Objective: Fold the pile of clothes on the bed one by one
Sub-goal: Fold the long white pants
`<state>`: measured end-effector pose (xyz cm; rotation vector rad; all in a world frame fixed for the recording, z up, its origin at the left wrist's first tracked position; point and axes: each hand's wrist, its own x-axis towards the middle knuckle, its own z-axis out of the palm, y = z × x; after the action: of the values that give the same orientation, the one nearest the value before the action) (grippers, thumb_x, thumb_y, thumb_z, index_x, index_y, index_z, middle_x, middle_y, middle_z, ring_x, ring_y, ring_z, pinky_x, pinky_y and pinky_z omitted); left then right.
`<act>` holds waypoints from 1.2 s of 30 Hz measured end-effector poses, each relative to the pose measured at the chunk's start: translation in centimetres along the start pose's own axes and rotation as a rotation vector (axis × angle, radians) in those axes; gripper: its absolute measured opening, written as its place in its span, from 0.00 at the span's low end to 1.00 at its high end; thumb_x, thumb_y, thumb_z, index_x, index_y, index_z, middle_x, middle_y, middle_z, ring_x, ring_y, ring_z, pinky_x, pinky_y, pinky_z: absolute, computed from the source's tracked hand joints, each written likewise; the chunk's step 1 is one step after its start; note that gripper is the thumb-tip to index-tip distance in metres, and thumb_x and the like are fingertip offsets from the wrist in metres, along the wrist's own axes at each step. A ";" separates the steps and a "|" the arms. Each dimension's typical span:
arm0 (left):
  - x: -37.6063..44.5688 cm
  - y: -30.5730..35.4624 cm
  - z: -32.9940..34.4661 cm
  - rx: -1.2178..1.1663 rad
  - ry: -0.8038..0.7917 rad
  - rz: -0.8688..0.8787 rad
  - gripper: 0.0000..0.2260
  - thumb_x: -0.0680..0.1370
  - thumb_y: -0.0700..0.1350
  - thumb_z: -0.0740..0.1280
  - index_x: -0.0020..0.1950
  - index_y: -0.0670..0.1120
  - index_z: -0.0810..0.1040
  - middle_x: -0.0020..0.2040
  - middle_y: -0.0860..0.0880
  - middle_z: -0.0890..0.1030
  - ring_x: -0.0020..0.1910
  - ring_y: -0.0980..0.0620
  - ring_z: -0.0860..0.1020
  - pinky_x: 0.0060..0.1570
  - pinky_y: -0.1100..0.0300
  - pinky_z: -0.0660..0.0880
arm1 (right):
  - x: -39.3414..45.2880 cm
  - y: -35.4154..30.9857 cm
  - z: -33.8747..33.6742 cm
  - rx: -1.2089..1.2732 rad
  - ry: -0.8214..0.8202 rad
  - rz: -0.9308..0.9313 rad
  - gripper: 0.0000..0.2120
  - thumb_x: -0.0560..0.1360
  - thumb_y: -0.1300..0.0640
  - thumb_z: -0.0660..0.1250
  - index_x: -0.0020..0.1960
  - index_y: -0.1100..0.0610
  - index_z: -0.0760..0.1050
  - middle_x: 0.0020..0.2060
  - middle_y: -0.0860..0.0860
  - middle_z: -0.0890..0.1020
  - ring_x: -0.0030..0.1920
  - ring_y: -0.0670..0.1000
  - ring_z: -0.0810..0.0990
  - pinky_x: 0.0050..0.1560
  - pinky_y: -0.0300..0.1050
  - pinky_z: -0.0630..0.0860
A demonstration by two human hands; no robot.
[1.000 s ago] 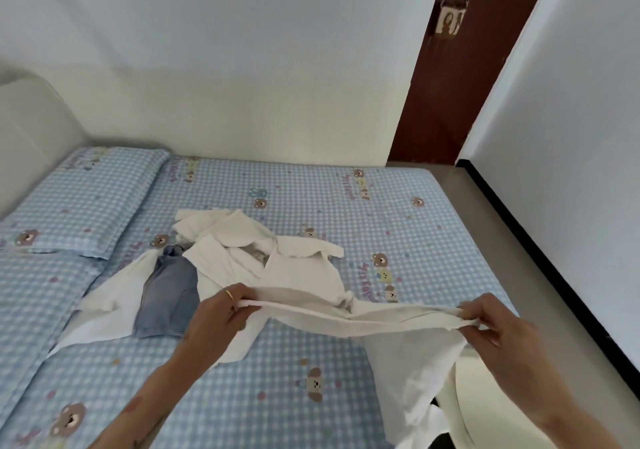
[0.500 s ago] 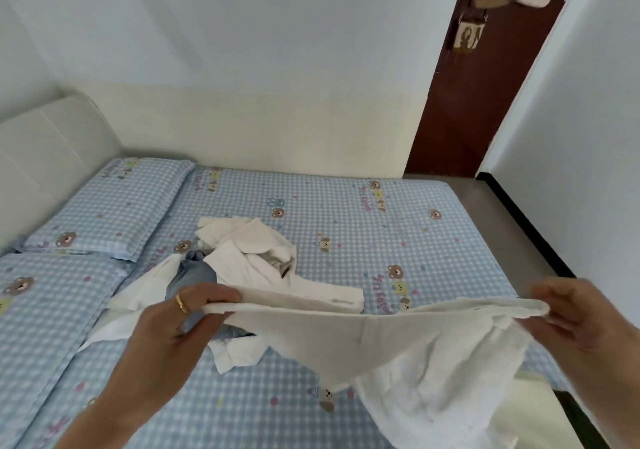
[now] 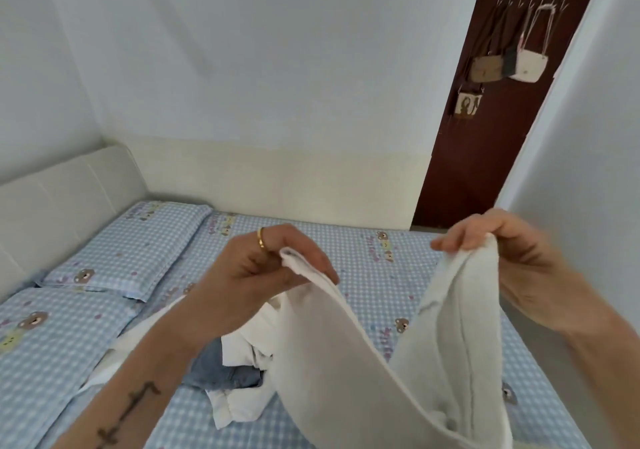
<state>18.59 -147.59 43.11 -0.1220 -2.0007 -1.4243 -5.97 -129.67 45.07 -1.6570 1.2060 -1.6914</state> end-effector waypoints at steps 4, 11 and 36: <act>2.1 -1.2 2.5 -0.019 -0.016 -0.014 0.04 0.74 0.40 0.68 0.46 0.48 0.80 0.42 0.50 0.81 0.41 0.51 0.78 0.42 0.60 0.72 | 3.0 1.9 2.8 0.040 -0.141 0.026 0.10 0.73 0.70 0.64 0.45 0.57 0.79 0.47 0.54 0.78 0.57 0.57 0.80 0.58 0.50 0.76; 2.0 -2.4 3.9 -0.251 0.067 -0.083 0.08 0.70 0.32 0.71 0.42 0.44 0.77 0.41 0.46 0.82 0.43 0.52 0.80 0.44 0.63 0.76 | 3.7 2.3 4.8 -0.016 -0.159 0.057 0.08 0.73 0.66 0.67 0.46 0.54 0.81 0.46 0.53 0.79 0.57 0.56 0.79 0.56 0.49 0.77; 4.5 -4.6 8.3 0.059 0.350 -0.050 0.06 0.68 0.45 0.72 0.39 0.52 0.76 0.38 0.55 0.80 0.39 0.53 0.77 0.41 0.61 0.71 | -2.0 -2.9 3.2 -1.009 -0.197 0.545 0.21 0.67 0.30 0.62 0.56 0.38 0.71 0.48 0.39 0.80 0.49 0.41 0.78 0.44 0.39 0.72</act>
<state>9.32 -143.51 40.44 0.1929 -1.7632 -1.3122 -1.89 -127.43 46.01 -1.6560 2.3373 -0.5522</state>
